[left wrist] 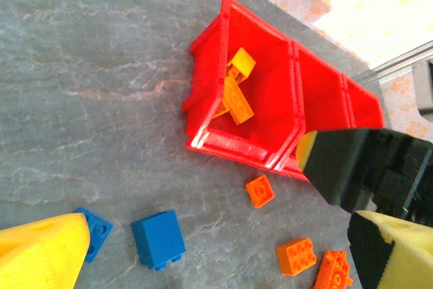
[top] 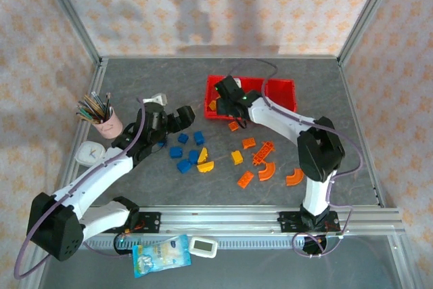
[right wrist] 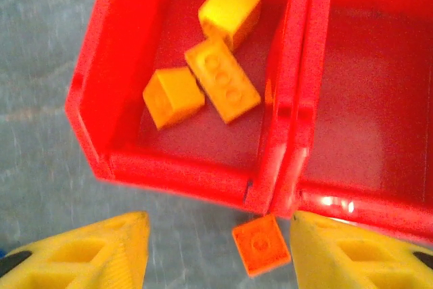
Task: Sort the legos into containers by color
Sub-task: Place the lego in the container, then pick up the lego from the center of the table.
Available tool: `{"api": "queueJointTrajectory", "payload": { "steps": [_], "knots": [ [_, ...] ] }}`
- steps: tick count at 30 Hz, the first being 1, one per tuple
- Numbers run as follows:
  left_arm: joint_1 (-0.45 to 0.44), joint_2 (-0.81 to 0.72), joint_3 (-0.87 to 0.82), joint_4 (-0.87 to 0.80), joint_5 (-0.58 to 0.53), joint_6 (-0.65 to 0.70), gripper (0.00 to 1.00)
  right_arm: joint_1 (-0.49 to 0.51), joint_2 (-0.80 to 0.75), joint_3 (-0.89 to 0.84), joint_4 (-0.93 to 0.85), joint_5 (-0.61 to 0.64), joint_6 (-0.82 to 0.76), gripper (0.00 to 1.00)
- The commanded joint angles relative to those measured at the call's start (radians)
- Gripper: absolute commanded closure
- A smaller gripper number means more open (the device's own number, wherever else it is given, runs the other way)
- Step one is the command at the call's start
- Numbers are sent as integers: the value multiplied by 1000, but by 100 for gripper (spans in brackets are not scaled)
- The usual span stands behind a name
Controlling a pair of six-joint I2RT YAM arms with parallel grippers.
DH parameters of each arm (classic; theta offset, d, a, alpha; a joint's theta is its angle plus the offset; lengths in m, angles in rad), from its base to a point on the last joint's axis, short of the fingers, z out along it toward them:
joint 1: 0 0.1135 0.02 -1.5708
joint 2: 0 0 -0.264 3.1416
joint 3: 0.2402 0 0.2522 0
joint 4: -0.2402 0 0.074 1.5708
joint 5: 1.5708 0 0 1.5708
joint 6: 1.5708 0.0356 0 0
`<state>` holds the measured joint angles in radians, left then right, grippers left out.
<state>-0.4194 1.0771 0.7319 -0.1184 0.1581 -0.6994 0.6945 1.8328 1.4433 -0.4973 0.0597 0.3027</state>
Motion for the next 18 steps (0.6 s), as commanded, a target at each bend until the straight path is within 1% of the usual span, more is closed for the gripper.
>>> {"api": "queueJointTrajectory", "payload": {
  "steps": [1,8,12,18],
  "knots": [
    [-26,-36,-32,-29,12,-18,1,29,-79,-84,-3,-1,44,42],
    [-88,-99,-102,-16,-5,-72,1,79,-180,-250,-26,-4,105,41],
    [-127,-149,-170,36,-20,-126,1,109,-229,-341,-5,-26,154,41],
    [-172,-161,-199,37,-36,-157,1,160,-242,-424,-12,-5,216,40]
  ]
}}
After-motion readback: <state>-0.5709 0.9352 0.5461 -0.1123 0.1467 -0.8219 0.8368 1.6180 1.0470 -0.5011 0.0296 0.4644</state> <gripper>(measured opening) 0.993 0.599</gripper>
